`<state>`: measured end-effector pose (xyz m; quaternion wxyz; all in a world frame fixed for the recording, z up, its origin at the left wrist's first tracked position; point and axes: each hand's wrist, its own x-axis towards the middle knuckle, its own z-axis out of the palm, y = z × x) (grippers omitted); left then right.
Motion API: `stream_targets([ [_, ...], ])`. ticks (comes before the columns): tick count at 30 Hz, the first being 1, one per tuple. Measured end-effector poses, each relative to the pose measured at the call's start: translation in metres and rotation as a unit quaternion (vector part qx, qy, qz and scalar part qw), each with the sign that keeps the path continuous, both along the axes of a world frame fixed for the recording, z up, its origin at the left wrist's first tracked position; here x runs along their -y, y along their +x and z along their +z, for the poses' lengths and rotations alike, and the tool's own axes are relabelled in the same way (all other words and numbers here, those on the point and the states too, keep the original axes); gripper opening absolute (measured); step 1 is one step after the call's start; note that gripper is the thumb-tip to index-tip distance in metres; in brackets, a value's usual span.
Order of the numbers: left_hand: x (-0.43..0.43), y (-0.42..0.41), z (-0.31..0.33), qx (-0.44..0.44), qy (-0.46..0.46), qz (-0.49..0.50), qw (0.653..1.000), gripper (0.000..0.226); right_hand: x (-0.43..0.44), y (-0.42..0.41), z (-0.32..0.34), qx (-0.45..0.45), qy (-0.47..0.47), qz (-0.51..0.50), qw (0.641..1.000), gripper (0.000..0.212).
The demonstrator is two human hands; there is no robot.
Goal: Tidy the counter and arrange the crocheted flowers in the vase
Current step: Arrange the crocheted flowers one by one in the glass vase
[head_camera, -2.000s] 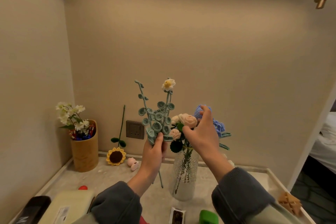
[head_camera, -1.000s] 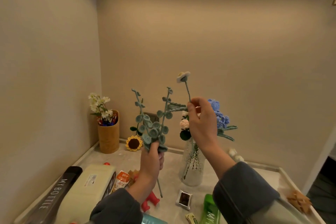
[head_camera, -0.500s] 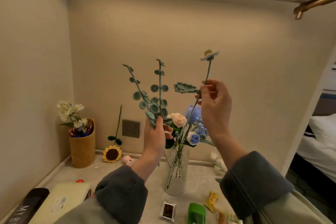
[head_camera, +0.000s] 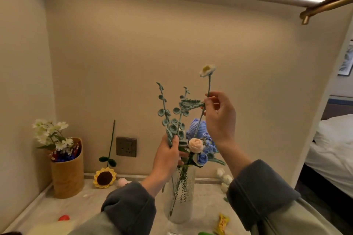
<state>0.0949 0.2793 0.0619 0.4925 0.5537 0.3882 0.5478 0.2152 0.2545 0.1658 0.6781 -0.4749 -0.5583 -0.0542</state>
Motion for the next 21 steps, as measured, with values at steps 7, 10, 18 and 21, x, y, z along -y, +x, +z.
stream_targets([
  [7,-0.009,-0.006,-0.009,0.024,0.008,0.017,1.0,0.012,-0.032,0.008,-0.041,0.077,-0.199,-0.036,0.976,0.004],
  [10,-0.013,-0.011,-0.011,0.029,0.03,0.049,0.998,0.008,-0.04,0.009,-0.049,0.136,-0.28,-0.079,0.947,0.003],
  [18,-0.014,-0.019,-0.015,0.056,0.036,0.069,0.995,0.031,-0.048,0.007,-0.05,0.161,-0.418,-0.048,0.893,0.022],
  [21,-0.012,-0.023,-0.013,0.089,0.023,0.063,0.994,0.025,-0.046,0.007,-0.051,0.15,-0.421,-0.035,0.894,0.023],
])
